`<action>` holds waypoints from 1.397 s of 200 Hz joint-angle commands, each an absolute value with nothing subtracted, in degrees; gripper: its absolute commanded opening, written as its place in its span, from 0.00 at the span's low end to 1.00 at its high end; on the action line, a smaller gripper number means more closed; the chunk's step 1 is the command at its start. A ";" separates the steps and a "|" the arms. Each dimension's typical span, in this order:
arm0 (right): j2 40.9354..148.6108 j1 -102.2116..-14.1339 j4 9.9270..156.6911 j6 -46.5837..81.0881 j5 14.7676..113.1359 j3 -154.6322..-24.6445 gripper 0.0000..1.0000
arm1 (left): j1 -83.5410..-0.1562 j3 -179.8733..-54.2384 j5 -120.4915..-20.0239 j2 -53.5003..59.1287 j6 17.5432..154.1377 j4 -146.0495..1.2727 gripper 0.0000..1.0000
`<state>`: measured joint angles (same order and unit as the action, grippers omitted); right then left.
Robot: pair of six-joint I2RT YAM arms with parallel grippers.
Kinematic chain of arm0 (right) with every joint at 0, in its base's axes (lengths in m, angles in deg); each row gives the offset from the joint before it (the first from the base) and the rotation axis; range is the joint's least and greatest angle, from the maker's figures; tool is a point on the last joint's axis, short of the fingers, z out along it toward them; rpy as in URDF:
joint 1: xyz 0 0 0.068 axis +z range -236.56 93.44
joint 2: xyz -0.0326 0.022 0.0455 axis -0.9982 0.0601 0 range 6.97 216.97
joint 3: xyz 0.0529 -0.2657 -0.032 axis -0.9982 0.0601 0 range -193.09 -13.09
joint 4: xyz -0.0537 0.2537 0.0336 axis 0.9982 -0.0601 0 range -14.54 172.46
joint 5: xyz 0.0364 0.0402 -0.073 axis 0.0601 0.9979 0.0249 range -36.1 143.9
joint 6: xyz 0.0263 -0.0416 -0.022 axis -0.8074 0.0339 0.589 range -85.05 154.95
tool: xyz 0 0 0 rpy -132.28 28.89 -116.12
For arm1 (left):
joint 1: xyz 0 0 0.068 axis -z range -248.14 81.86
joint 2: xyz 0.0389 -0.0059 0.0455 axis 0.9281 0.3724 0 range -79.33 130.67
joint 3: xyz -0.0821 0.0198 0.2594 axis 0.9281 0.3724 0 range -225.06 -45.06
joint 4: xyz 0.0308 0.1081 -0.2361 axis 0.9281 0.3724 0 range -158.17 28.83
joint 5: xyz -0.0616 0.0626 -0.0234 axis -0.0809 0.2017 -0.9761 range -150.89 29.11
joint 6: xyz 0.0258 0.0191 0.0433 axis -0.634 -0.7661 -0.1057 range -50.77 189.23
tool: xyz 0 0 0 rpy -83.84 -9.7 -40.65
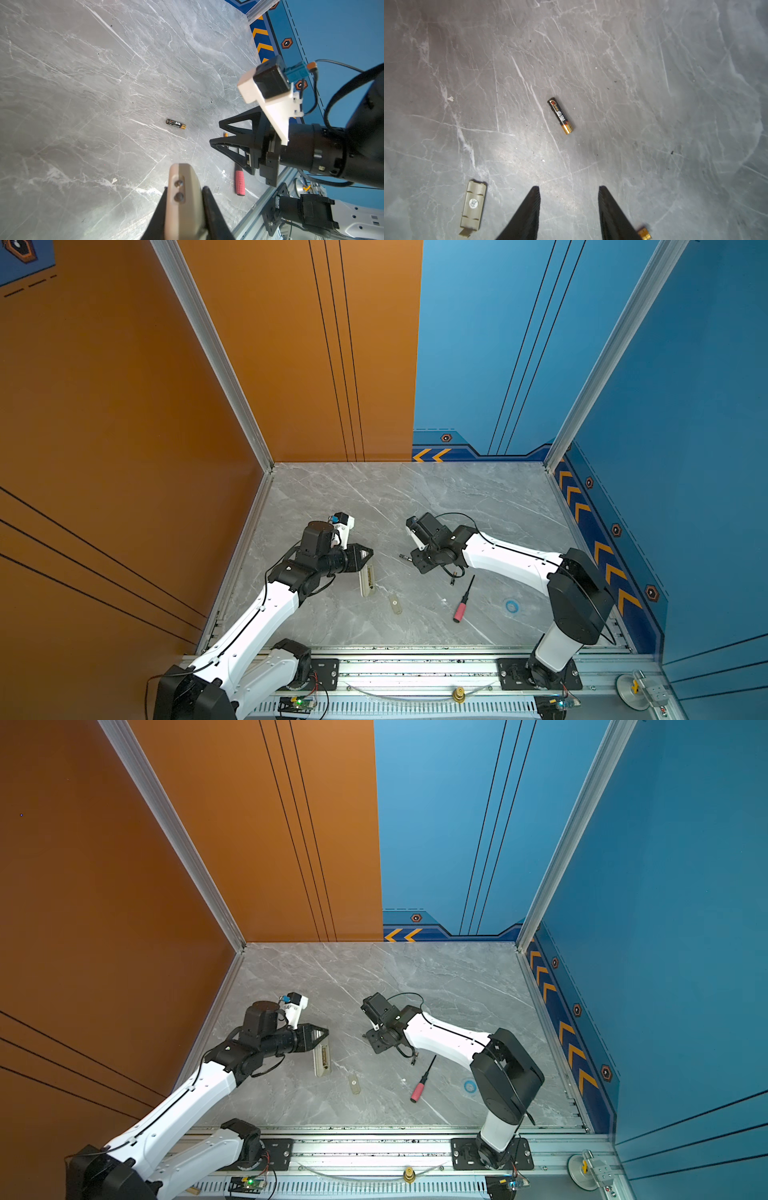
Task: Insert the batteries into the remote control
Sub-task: 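Move the open right gripper toward a black-and-gold AA battery, then lower the right gripper over the AA battery, fingers straddling it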
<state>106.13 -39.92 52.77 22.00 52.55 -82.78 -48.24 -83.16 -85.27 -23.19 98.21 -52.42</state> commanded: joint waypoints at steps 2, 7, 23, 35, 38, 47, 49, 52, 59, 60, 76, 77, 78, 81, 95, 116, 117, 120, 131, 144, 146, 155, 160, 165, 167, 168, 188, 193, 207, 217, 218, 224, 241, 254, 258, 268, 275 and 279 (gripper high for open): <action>108.73 -40.20 52.93 24.30 54.67 -85.51 0.44 | -48.28 -81.75 -87.44 -24.43 99.03 -54.35 0.00; 109.27 -40.23 52.93 24.50 54.77 -85.85 0.44 | -48.36 -81.45 -87.51 -24.61 99.20 -54.56 0.00; 110.97 -40.32 52.93 24.96 55.19 -86.97 0.44 | -48.73 -80.75 -87.81 -25.01 99.68 -55.21 0.00; 112.40 -40.41 52.97 25.31 55.59 -87.89 0.44 | -49.04 -80.35 -88.03 -25.11 99.97 -55.73 0.00; 112.78 -40.41 52.93 25.42 55.63 -88.13 0.44 | -49.13 -80.31 -88.12 -25.17 99.99 -55.84 0.00; 113.86 -40.44 52.93 25.68 55.83 -88.87 0.44 | -49.26 -80.26 -88.29 -25.18 100.08 -56.03 0.00; 114.07 -40.42 52.93 25.73 55.83 -89.05 0.44 | -49.31 -80.27 -88.33 -25.19 100.08 -56.04 0.00; 114.37 -40.48 52.93 25.80 55.91 -89.27 0.44 | -49.33 -80.22 -88.38 -25.18 100.09 -56.04 0.00; 115.26 -40.50 52.95 25.97 56.08 -89.84 0.44 | -49.42 -80.23 -88.40 -25.23 100.08 -56.04 0.00; 115.39 -40.59 52.94 26.02 56.09 -89.92 0.44 | -49.42 -80.22 -88.44 -25.21 100.08 -56.04 0.00; 117.23 -40.76 52.85 26.44 56.23 -91.20 0.44 | -49.76 -80.28 -88.55 -25.26 100.08 -55.98 0.00; 117.38 -40.76 52.84 26.43 56.21 -91.30 0.44 | -49.72 -80.25 -88.56 -25.23 100.08 -55.97 0.00; 117.51 -40.81 52.84 26.47 56.24 -91.39 0.44 | -49.79 -80.23 -88.57 -25.25 100.08 -55.96 0.00; 117.75 -40.92 52.84 26.56 56.19 -91.67 0.44 | -49.77 -80.26 -88.58 -25.25 100.11 -55.95 0.00; 118.95 -41.31 52.82 26.86 56.18 -92.49 0.44 | -50.03 -80.17 -88.66 -25.15 100.07 -56.13 0.00; 120.62 -41.73 52.62 27.47 56.36 -93.90 0.44 | -50.41 -80.12 -88.91 -24.75 100.16 -56.48 0.00; 120.66 -41.73 52.60 27.52 56.36 -94.01 0.44 | -50.44 -80.17 -88.91 -24.71 100.12 -56.48 0.00; 120.96 -41.79 52.45 27.63 56.40 -94.21 0.44 | -50.47 -80.21 -88.97 -24.64 100.09 -56.52 0.00; 122.10 -41.97 52.02 27.92 56.33 -95.17 0.44 | -50.71 -80.26 -89.14 -24.32 100.14 -56.65 0.00; 123.10 -42.10 51.74 28.31 56.50 -96.31 0.44 | -50.90 -80.45 -89.28 -24.11 100.17 -56.91 0.00; 123.28 -42.09 51.71 28.28 56.53 -96.43 0.43 | -50.91 -80.40 -89.28 -24.13 100.26 -56.85 0.00; 123.90 -42.15 51.45 28.50 56.76 -97.12 0.43 | -51.07 -80.51 -89.39 -24.09 100.31 -56.88 0.00; 124.16 -42.09 51.38 28.53 56.80 -97.50 0.43 | -51.11 -80.43 -89.40 -24.13 100.32 -56.89 0.00; 124.49 -42.09 51.23 28.62 56.93 -97.94 0.43 | -51.18 -80.51 -89.37 -24.18 100.29 -56.77 0.00; 124.62 -42.17 51.18 28.67 56.99 -98.02 0.43 | -51.20 -80.55 -89.36 -24.21 100.27 -56.81 0.00; 124.68 -42.17 51.13 28.65 57.02 -98.09 0.43 | -51.23 -80.56 -89.36 -24.17 100.22 -56.78 0.00; 125.43 -42.22 50.31 28.89 57.44 -99.39 0.41 | -51.53 -80.59 -89.55 -24.40 100.30 -56.44 0.00; 125.45 -42.19 50.29 28.89 57.44 -99.50 0.40 | -51.64 -80.56 -89.54 -24.47 100.26 -56.39 0.00; 125.40 -42.18 50.03 28.90 57.54 -99.57 0.38 | -51.83 -80.54 -89.75 -24.62 100.19 -56.22 0.00; 125.41 -42.19 49.94 28.82 57.72 -99.67 0.37 | -52.04 -80.55 -89.80 -24.62 100.09 -56.08 0.00; 125.43 -42.18 49.90 28.85 57.74 -99.62 0.37 | -52.04 -80.51 -89.80 -24.59 100.08 -56.06 0.00; 127.06 -42.17 49.78 28.82 57.76 -99.76 0.37 | -52.13 -80.54 -89.83 -24.56 100.00 -56.08 0.00; 127.76 -42.19 49.29 28.64 57.94 -100.28 0.37 | -52.53 -80.51 -90.24 -24.09 100.04 -56.48 0.00; 128.08 -42.18 48.91 28.64 58.12 -100.64 0.37 | -52.79 -80.56 -90.59 -23.63 100.19 -56.85 0.00; 128.16 -42.18 48.77 28.70 58.18 -100.75 0.37 | -52.81 -80.50 -90.68 -23.53 100.28 -56.88 0.00; 128.18 -42.22 48.47 28.79 58.15 -100.80 0.37 | -53.00 -80.42 -90.87 -23.28 100.35 -56.86 0.00; 128.31 -42.17 48.28 28.80 58.12 -100.80 0.37 | -53.02 -80.31 -91.01 -23.22 100.43 -56.88 0.00; 128.24 -42.17 48.20 28.79 58.04 -100.73 0.37 | -53.10 -80.31 -91.10 -23.17 100.52 -58.77 0.00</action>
<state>127.22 -42.00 51.32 28.19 57.23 -99.78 -52.48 -80.69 -88.68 -23.60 100.24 -55.33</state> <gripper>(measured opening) 0.367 0.231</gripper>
